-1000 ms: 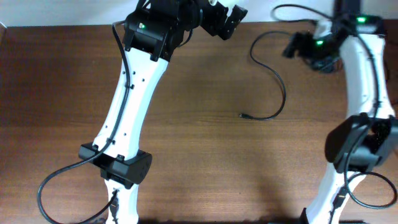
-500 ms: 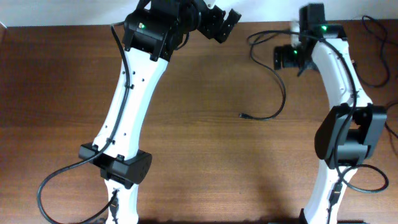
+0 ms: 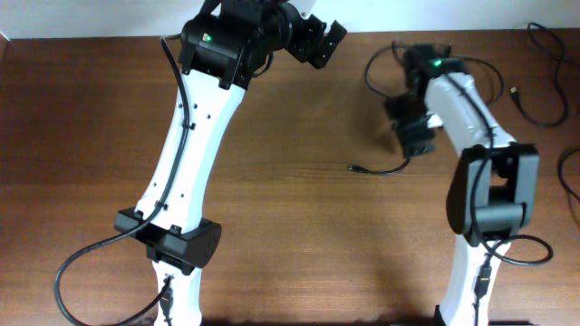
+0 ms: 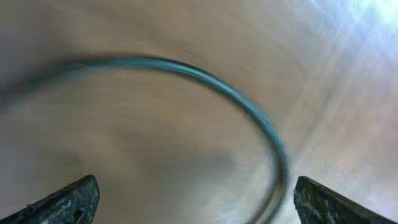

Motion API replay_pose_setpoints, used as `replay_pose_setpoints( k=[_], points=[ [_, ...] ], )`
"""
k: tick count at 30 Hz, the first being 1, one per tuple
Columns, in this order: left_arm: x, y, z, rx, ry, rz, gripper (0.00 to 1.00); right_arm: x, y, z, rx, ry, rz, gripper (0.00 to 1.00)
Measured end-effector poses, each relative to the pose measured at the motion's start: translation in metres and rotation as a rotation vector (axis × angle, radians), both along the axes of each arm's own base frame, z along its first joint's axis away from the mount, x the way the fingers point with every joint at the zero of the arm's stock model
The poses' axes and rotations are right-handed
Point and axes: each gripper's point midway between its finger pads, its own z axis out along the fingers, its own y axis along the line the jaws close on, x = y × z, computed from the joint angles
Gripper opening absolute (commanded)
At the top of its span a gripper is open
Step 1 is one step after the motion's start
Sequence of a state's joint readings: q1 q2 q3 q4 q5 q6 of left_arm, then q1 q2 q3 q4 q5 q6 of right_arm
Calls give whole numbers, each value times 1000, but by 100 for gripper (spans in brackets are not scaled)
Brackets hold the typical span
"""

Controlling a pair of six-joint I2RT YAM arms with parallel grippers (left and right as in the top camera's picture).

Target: Untangle cables

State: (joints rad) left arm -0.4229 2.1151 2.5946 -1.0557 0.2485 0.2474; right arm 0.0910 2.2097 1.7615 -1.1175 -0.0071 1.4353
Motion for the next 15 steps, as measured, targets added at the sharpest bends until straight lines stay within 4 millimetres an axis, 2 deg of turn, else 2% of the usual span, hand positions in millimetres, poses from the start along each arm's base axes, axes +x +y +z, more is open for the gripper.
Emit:
replay_pose_setpoints(
  k=[2, 5, 13, 14, 15],
  points=[
    [-1, 0, -1, 3, 5, 1, 98, -30, 5, -20, -23, 96, -59, 99],
    [-2, 2, -5, 11, 20, 3, 98, -48, 10, -21, -42, 137, -117, 99],
    [-6, 3, -10, 22, 44, 3, 98, -59, 16, -20, -63, 162, -161, 100],
    [-6, 3, -10, 22, 46, 2, 98, -61, 15, -20, -66, 169, -163, 96],
    [-6, 3, -11, 24, 48, 2, 98, -63, 15, -20, -68, 171, -165, 68]
  ],
)
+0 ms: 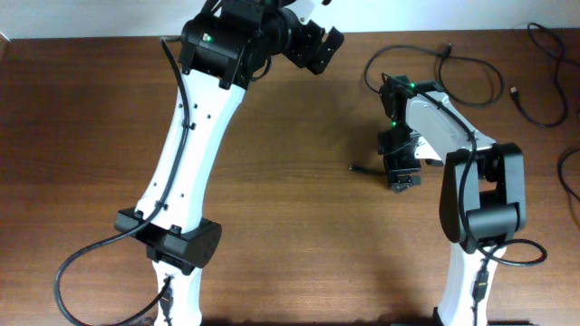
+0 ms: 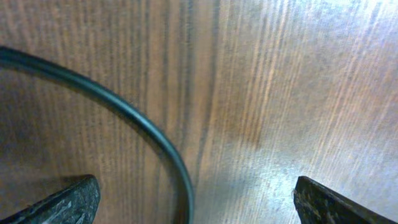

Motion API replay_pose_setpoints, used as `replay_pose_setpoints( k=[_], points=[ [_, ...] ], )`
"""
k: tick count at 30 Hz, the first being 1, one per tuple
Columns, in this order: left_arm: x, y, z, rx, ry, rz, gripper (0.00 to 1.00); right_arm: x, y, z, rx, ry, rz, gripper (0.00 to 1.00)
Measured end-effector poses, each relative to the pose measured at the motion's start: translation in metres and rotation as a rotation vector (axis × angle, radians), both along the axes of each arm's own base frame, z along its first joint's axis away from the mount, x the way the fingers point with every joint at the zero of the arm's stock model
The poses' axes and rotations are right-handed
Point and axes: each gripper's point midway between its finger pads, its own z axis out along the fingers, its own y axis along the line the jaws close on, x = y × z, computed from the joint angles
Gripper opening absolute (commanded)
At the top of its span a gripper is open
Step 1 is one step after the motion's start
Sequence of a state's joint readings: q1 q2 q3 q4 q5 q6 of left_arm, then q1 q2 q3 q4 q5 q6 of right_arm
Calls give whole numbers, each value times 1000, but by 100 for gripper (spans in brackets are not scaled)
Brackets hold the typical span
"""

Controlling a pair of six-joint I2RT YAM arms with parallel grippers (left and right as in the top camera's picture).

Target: Untangle cables

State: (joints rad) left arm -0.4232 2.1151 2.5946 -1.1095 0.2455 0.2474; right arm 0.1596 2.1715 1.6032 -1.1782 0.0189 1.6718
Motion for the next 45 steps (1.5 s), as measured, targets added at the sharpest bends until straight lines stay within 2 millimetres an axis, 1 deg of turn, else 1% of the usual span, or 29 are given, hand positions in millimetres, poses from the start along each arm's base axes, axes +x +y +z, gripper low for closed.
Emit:
replay_pose_setpoints(
  k=[1, 2, 4, 5, 6, 7, 8, 9, 11, 12, 14, 19, 21, 22, 23, 24, 26, 27, 29, 31, 32, 33, 36, 37, 39, 40, 42, 44, 45],
  points=[
    [0, 0, 0, 0, 1, 0, 98, -3, 0, 0, -3, 7, -3, 57],
    [0, 0, 0, 1, 1, 0, 98, -6, -2, -1, -11, 8, -7, 26],
    [0, 0, 0, 1, 1, 0, 98, -8, -5, -5, -28, 2, -17, 27],
    [0, 0, 0, 1, 1, 0, 98, -7, -5, -6, -31, -8, -18, 33],
    [0, 0, 0, 1, 1, 0, 98, -2, -6, -8, -37, -33, -18, 44],
    [0, 0, 0, 0, 1, 0, 98, -1, -6, -8, -39, -43, -19, 46],
    [0, 0, 0, 0, 1, 0, 98, -2, -7, -8, -46, -48, -12, 33],
    [0, 0, 0, 1, 2, 0, 98, -1, -9, -8, -58, -62, -8, 4],
    [0, 0, 0, 1, 2, 0, 98, 8, -11, -10, -68, -104, 15, 4],
    [0, 0, -1, 1, 3, 0, 98, 16, -11, -10, -70, -139, 44, 4],
    [0, 0, 0, 1, 2, 0, 98, 26, -13, -11, -81, -189, 120, 4],
    [0, 0, 0, 1, 2, 0, 98, 53, -14, -10, -101, -290, 428, 4],
    [0, 0, 0, 1, 2, 0, 98, 60, -16, -9, -122, -296, 585, 4],
    [0, 0, 0, 1, 2, 0, 98, 62, -18, -8, -135, -294, 635, 4],
    [0, 0, 0, 1, 2, 0, 98, 65, -22, -7, -165, -288, 703, 4],
    [0, 0, 0, 1, 2, 0, 98, 67, -31, -5, -221, -259, 800, 4],
    [0, 0, -1, 1, 2, 0, 98, 67, -51, -3, -321, -181, 928, 4],
    [0, 0, -1, 1, 2, 0, 98, 67, -72, 5, -427, -102, 1010, 4],
    [0, 0, -1, 1, 2, 0, 99, 70, -87, 15, -508, -50, 1058, 4],
    [0, 1, -1, 3, 2, 3, 98, 81, -106, 35, -612, 10, 1115, 4],
    [0, 1, -1, 4, 2, 5, 98, 89, -113, 48, -655, 26, 1137, 4],
    [1, 2, -1, 7, 1, 9, 98, 101, -120, 66, -702, 29, 1154, 4],
    [1, 3, -1, 10, 1, 13, 98, 129, -130, 113, -800, 8, 1183, 4],
    [1, 3, -1, 11, 0, 15, 98, 142, -133, 134, -842, -21, 1180, 4],
    [1, 3, -1, 12, 0, 15, 98, 163, -138, 164, -916, -99, 1163, 4],
    [1, 3, -1, 12, 0, 15, 98, 177, -142, 183, -964, -161, 1143, 4],
    [1, 3, -1, 12, 0, 15, 98, 190, -152, 201, -992, -238, 1132, 4],
    [1, 3, -2, 13, 2, 15, 99, 195, -175, 201, -959, -288, 1131, 4],
    [1, 3, -2, 13, 2, 15, 98, 195, -194, 196, -930, -311, 1115, 4]
  ],
)
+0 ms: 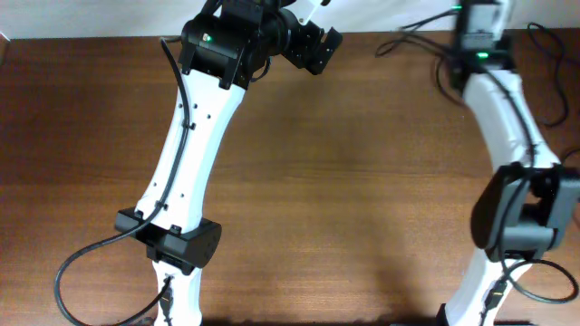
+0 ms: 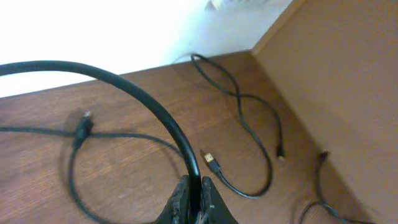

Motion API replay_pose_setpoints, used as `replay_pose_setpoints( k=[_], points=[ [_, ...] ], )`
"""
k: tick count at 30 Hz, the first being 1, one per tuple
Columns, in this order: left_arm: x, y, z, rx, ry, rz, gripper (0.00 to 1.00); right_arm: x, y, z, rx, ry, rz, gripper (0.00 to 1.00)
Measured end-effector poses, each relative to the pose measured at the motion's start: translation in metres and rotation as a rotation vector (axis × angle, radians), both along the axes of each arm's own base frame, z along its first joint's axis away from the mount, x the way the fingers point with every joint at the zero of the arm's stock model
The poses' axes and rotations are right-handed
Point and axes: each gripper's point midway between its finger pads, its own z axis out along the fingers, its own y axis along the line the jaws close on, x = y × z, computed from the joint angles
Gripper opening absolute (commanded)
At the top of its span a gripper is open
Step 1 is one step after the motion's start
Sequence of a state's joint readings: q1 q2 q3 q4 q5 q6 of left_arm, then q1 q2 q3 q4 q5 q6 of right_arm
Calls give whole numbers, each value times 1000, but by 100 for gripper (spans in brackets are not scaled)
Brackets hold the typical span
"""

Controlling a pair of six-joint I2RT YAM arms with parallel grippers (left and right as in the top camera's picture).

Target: Untangle cables

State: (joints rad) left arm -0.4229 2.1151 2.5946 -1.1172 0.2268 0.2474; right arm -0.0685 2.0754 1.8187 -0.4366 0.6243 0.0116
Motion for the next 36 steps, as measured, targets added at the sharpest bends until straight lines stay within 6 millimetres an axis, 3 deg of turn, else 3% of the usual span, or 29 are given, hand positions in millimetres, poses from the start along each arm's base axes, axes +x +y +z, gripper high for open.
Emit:
replay_pose_setpoints(
  k=[5, 7, 9, 17, 19, 24, 25, 32, 33, 34, 36],
  points=[
    [0, 0, 0, 0, 1, 0, 99, -15, -85, -39, 190, -16, -76, 4],
    [0, 0, 0, 0, 1, 0, 98, -21, -102, -52, 240, -6, -88, 4],
    [0, 0, 0, 0, -1, 0, 98, -24, -106, -62, 285, -1, -83, 4],
    [1, 0, 1, -3, -6, 0, 98, 5, -46, -75, 354, 0, 53, 4],
    [1, 0, 1, -2, -5, 0, 98, 9, -38, -97, 380, 27, 54, 4],
    [0, 0, 0, -1, -2, 0, 98, 4, -38, -190, 435, 152, 8, 4],
    [0, 0, 0, -1, -2, 0, 99, 6, -39, -194, 428, 146, 5, 4],
    [1, 1, 0, 2, -3, 4, 98, 35, -45, -171, 396, -1, 38, 4],
    [1, 0, 0, 2, -3, 3, 98, 38, -46, -168, 394, -9, 40, 37],
    [1, 1, 0, 2, -3, 4, 98, 39, -46, -166, 393, -13, 40, 93],
    [1, 0, 0, 2, -3, 3, 98, 38, -45, -164, 402, -4, 36, 99]
  ],
)
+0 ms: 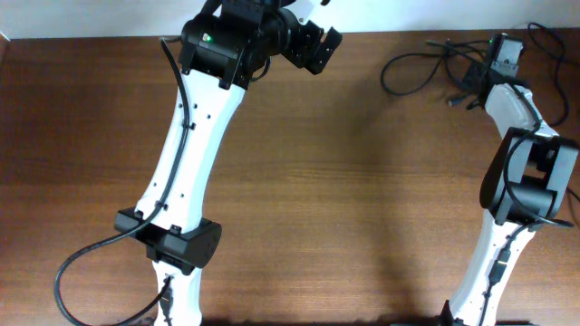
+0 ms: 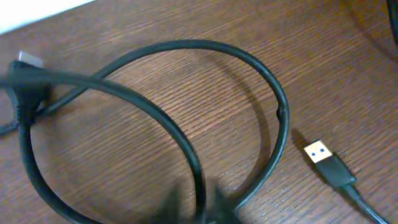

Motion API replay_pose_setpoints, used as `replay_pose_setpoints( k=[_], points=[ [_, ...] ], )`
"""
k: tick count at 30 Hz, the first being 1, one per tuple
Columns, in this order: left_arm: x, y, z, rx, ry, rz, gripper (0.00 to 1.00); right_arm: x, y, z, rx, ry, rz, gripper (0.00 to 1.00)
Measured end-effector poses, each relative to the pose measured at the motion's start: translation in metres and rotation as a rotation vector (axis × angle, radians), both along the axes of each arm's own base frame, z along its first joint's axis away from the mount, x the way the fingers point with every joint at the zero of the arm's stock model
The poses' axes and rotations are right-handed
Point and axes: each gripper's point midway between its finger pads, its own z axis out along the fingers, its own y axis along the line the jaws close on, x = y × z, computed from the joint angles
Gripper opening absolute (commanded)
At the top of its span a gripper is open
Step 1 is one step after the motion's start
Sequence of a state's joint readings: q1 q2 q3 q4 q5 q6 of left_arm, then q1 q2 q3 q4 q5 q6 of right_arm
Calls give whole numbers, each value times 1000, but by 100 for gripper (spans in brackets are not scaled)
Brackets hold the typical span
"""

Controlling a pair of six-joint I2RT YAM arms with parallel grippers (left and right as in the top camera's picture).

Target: Untangle cables

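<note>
A black cable (image 1: pixel 385 72) lies in loops at the table's back right. In the right wrist view one strand of it (image 2: pixel 168 127) runs down between my blurred right gripper (image 2: pixel 202 208), which is shut on it just above the wood. Around that strand lies a wider loop. A USB plug (image 2: pixel 320 152) with a blue tongue rests to the right. Overhead, my right gripper (image 1: pixel 464 80) sits at the tangle's right side. My left gripper (image 1: pixel 317 43) hangs near the back edge, far from the cable, with its jaws unclear.
More black cable (image 1: pixel 544 54) lies at the far right corner. A second dark connector (image 2: pixel 28 59) sits at the tangle's left end. The left arm (image 1: pixel 195 136) spans the table's left half. The white wall runs along the back edge.
My right gripper, still shut on the cable, has come down from high over the back edge to just above the wood further right. The cable's loops now lie on the table.
My right gripper stood open over the cable's end at mid-right, then low astride the strand. Later it was shut on the cable, raised at the back edge, and the mid-table was bare. Now the cable rests looped at the back right. The left arm stayed put.
</note>
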State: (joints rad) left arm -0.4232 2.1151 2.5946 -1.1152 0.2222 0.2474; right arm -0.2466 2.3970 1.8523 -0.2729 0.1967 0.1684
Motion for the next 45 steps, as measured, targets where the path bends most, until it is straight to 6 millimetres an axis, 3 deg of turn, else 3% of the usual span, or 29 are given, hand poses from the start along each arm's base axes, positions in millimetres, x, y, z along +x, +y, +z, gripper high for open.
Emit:
replay_pose_setpoints(
  k=[3, 6, 8, 10, 11, 14, 16, 18, 20, 22, 25, 29, 31, 33, 35, 38, 40, 41, 43, 45],
  points=[
    [0, 0, 0, 0, 0, 1, 98, -10, 4, 0, 10, 77, 14, 99],
    [0, 0, 0, 2, 0, 2, 98, -14, 6, 14, 15, 117, 22, 99],
    [0, 1, 0, 2, 0, 3, 98, -14, 7, 54, 6, 98, 27, 99],
    [0, 0, 0, 2, 0, 2, 99, -13, 7, 113, -13, 29, 31, 99],
    [0, 1, 0, 2, 0, 3, 98, -14, 7, 153, -30, -32, 33, 99],
    [0, 1, 0, 2, -1, 3, 98, -30, 11, 303, -112, -306, 37, 99],
    [0, 1, 0, 2, 0, 3, 98, -64, 20, 405, -174, -501, 40, 99],
    [0, 1, 0, 2, 0, 3, 98, -118, 33, 492, -241, -656, 47, 99],
    [0, 1, 0, 2, 0, 3, 99, -163, 44, 526, -269, -689, 54, 99],
    [0, 1, 0, 2, 0, 3, 98, -200, 51, 535, -282, -670, 56, 99],
    [0, 1, 0, 3, 1, 3, 98, -221, 53, 530, -293, -659, 56, 99],
    [-1, 1, -2, 6, 9, 3, 98, -224, 54, 477, -283, -603, 61, 99],
    [-2, 2, -4, 10, 17, 4, 98, -238, 57, 447, -272, -605, 56, 99],
    [-2, 3, -5, 14, 20, 6, 98, -254, 61, 451, -292, -704, 45, 99],
    [-3, 6, -8, 29, 28, 19, 98, -288, 68, 453, -314, -777, 29, 99],
    [-3, 11, -12, 55, 38, 43, 99, -371, 87, 486, -375, -980, -1, 99],
    [-4, 14, -14, 64, 47, 50, 98, -423, 99, 497, -398, -1064, -15, 99],
    [-3, 15, -15, 69, 46, 55, 98, -459, 108, 495, -400, -1097, -22, 99],
    [-3, 15, -15, 71, 45, 58, 99, -489, 115, 479, -359, -1097, -37, 99],
    [-3, 16, -15, 74, 45, 61, 98, -488, 114, 439, -287, -1003, -47, 99]
  ],
)
